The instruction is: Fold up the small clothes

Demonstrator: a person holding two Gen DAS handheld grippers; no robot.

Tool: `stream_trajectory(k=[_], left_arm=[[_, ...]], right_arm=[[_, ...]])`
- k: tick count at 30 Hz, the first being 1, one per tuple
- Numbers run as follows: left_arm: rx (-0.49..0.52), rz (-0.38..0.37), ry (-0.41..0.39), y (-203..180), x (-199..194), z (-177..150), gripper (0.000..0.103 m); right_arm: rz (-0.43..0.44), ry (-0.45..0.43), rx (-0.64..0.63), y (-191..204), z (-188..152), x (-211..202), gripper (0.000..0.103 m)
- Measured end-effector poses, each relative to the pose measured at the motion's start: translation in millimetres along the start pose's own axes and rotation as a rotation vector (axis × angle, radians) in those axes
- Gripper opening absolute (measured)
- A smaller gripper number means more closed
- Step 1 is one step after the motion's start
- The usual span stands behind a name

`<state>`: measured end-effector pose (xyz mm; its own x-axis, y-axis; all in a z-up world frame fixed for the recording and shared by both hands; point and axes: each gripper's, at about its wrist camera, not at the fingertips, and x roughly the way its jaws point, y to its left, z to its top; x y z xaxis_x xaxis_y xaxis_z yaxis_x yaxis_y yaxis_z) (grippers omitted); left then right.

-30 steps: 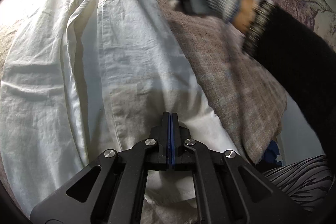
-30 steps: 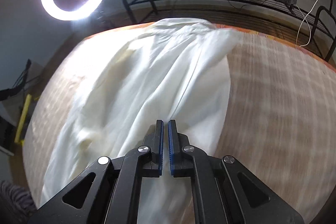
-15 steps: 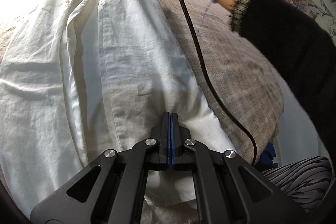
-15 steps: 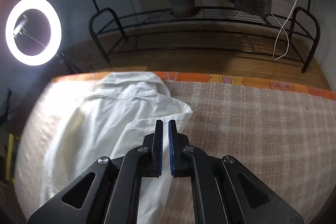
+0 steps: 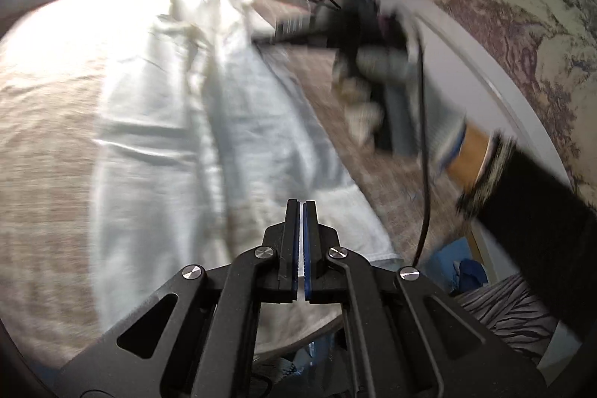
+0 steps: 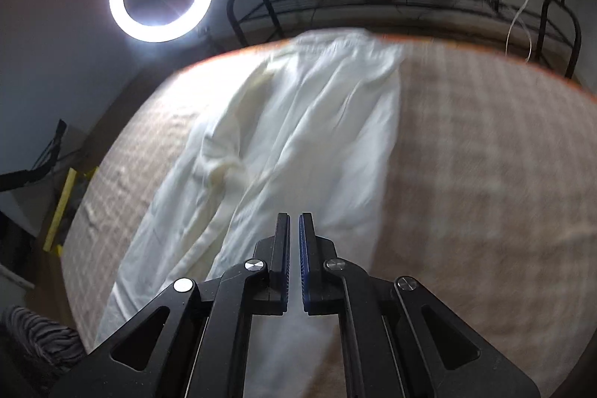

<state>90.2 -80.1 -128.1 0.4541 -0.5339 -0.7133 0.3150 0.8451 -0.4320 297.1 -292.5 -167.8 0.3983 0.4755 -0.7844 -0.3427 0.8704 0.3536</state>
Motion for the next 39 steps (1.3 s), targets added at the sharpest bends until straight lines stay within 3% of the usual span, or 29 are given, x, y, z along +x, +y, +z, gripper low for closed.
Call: stream_trajectory(k=[5, 8, 14, 19, 23, 28, 31, 33, 34, 35, 37, 39], left_arm=[[0.002, 0.094, -0.053, 25.9, -39.2, 2.3, 0.0], [-0.005, 0.146, -0.061, 47.1, -54.8, 5.6, 0.0], [-0.068, 0.147, -0.006, 81.7, -47.1, -0.6, 0.0], [-0.107, 0.125, 0.096, 94.1, -20.7, -23.9, 0.0], [-0.102, 0.184, 0.143, 98.0, -10.7, -44.0, 0.0], [-0.103, 0.215, 0.144, 102.8, -21.2, -59.0, 0.0], [-0.148, 0.2, 0.098, 108.4, -36.5, -59.1, 0.0], [-0.186, 0.185, 0.072, 113.3, -44.0, -57.7, 0.0], [-0.198, 0.181, 0.07, 115.3, -45.9, -56.1, 0.007], [-0.213, 0.172, 0.072, 117.8, -45.6, -55.4, 0.023], [-0.237, 0.151, 0.076, 121.1, -43.0, -54.3, 0.037], [-0.259, 0.117, 0.098, 123.0, -36.2, -54.3, 0.037]], right_arm=[[-0.073, 0.066, -0.104, 44.7, -33.6, 18.7, 0.004], [-0.023, 0.105, -0.089, 58.1, -53.0, -2.5, 0.004], [-0.029, 0.068, -0.077, 70.0, -104.0, -72.9, 0.004], [-0.063, 0.122, -0.055, 74.4, -155.2, -88.9, 0.004], [-0.055, 0.177, -0.028, 76.9, -192.0, -89.8, 0.004], [-0.029, 0.238, -0.061, 86.8, -225.0, -99.5, 0.004], [0.004, 0.162, -0.059, 84.9, -220.7, -122.4, 0.004], [0.002, 0.093, -0.034, 73.6, -212.1, -134.9, 0.017], [-0.014, 0.051, -0.004, 64.5, -207.8, -140.9, 0.038], [-0.014, 0.02, 0.033, 55.8, -204.9, -144.4, 0.054], [0.024, 0.012, 0.131, 29.0, -197.7, -142.7, 0.056], [0.059, 0.022, 0.197, 15.8, -195.9, -136.1, 0.056]])
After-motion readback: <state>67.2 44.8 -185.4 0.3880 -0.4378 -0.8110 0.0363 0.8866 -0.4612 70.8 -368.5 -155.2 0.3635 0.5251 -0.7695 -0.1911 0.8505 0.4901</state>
